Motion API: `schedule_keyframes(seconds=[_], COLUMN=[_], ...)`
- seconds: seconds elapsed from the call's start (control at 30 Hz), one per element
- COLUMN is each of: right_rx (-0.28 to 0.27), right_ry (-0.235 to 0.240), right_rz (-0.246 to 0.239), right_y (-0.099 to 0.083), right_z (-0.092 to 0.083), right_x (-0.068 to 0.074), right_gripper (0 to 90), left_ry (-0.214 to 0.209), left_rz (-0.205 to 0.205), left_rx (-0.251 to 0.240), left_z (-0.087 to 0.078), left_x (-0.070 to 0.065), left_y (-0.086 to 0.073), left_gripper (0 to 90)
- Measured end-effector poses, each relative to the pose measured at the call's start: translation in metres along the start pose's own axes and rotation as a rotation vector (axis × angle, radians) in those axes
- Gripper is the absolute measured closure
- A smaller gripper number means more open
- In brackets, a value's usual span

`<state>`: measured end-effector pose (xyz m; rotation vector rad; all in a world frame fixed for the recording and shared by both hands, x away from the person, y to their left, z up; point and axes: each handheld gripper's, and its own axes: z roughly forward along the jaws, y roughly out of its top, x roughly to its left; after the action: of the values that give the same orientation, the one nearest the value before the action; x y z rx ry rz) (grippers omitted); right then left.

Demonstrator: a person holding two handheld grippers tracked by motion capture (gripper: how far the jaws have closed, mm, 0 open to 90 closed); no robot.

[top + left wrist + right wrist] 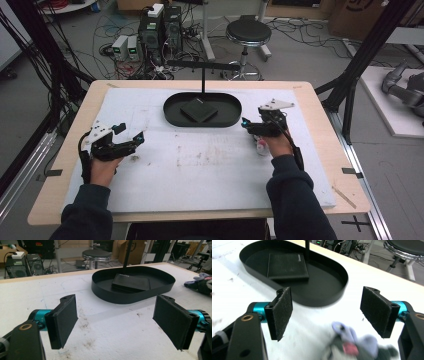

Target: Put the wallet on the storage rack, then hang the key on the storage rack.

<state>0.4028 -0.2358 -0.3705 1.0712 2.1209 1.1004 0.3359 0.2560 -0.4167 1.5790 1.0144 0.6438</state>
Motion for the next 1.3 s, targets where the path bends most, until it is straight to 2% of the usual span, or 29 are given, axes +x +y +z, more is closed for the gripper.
schedule_keyframes(seconds=[0.03,0.07,0.2,0.33,0.57,0.8,1.07,1.3], right_rx=[-0.009,-0.009,-0.028,-0.038,-0.028,-0.01,0.014,0.058], right_ry=[-0.004,-0.004,-0.032,-0.069,-0.083,-0.104,-0.131,-0.196], right_rz=[0.008,0.008,0.021,0.033,0.034,0.022,0.035,0.066], right_y=[-0.012,-0.012,-0.029,-0.042,-0.049,-0.052,-0.054,-0.052], right_z=[-0.011,-0.011,-0.031,-0.04,-0.042,-0.042,-0.039,-0.027], right_x=[-0.004,-0.004,-0.008,-0.01,-0.011,-0.009,-0.005,0.005], right_gripper=[26.4,26.4,23.6,22.8,22.0,21.4,21.3,20.6], left_ry=[0.002,0.005,0.011,0.018,0.017,0.021,0.015,0.016], left_rz=[-0.001,-0.002,-0.003,0.0,0.016,0.012,0.014,0.026], left_rx=[0.001,-0.003,0.002,-0.006,0.005,-0.003,0.005,0.018], left_z=[0.0,0.0,0.0,-0.002,0.002,0.001,0.001,0.003], left_x=[0.0,0.0,0.001,0.001,-0.002,-0.001,-0.002,-0.003], left_y=[0.0,0.0,0.0,0.0,0.0,0.0,0.0,0.0], left_gripper=[19.5,19.5,19.9,20.1,20.8,20.9,21.0,20.9])
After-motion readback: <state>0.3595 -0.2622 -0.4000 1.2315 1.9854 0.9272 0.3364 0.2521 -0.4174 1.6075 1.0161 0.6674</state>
